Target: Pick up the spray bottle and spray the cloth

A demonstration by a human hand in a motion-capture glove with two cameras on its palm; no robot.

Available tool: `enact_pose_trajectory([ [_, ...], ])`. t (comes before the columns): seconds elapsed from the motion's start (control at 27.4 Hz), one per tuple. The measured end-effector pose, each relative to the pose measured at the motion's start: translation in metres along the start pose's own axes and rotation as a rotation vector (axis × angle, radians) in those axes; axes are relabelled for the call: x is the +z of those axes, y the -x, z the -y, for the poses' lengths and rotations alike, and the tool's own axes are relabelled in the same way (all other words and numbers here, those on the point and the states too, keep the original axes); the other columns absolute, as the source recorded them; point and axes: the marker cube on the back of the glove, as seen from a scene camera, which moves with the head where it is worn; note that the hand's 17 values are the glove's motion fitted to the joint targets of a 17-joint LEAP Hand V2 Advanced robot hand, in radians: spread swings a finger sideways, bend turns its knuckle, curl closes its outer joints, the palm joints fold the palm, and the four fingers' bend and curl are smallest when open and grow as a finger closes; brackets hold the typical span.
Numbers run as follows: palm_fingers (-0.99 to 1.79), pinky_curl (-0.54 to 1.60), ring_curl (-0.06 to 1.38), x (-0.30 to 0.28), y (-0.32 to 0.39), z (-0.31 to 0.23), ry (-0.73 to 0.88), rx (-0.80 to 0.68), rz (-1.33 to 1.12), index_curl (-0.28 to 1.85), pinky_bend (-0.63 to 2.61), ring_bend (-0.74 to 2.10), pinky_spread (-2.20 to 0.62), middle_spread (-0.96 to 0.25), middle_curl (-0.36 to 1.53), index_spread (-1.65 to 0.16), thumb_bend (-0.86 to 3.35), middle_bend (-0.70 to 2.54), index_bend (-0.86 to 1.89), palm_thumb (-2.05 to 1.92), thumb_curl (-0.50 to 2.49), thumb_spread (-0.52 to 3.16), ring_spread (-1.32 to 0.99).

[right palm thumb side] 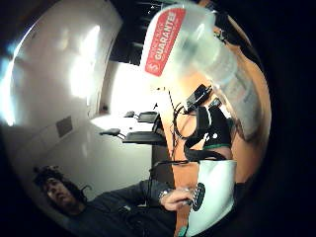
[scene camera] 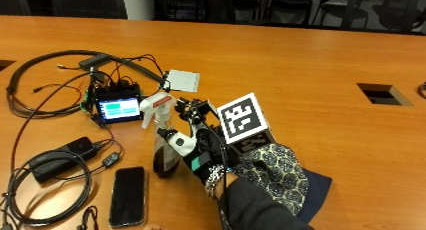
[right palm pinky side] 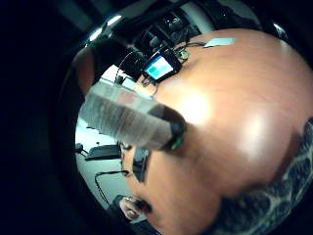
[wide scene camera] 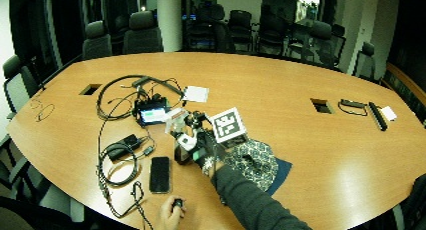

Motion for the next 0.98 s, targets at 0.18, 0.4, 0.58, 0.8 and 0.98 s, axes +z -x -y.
enact_pose_trajectory([
  [0.18, 0.54, 0.37, 0.38, -0.028, 0.015, -0.015, 0.053, 0.001, -0.081, 0.33, 0.35, 0.42, 0.16, -0.14, 0.44, -0.33, -0.01, 0.26, 0.08, 0.96, 0.52, 1.10, -0.12],
  [0.4, 0.47, 0.37, 0.36, -0.066, 0.044, -0.033, 0.221, -0.087, -0.375, 0.30, 0.36, 0.37, 0.22, -0.09, 0.43, -0.34, -0.07, 0.25, 0.11, 0.80, 0.48, 1.11, -0.07],
  [0.58, 0.31, 0.38, 0.36, -0.090, 0.044, -0.060, 0.322, -0.064, -0.690, 0.28, 0.41, 0.35, 0.25, -0.07, 0.40, -0.36, -0.08, 0.17, 0.08, 0.61, 0.41, 1.15, -0.03],
  [0.8, 0.24, 0.37, 0.34, -0.116, 0.043, -0.068, 0.314, -0.093, -0.947, 0.26, 0.39, 0.34, 0.26, -0.07, 0.38, -0.38, -0.08, 0.19, 0.12, 0.41, 0.35, 1.12, -0.01],
  [0.98, 0.22, 0.36, 0.33, -0.130, 0.048, -0.081, 0.322, -0.113, -0.995, 0.26, 0.36, 0.32, 0.26, -0.07, 0.37, -0.40, -0.05, 0.19, 0.15, 0.34, 0.32, 1.11, -0.01],
])
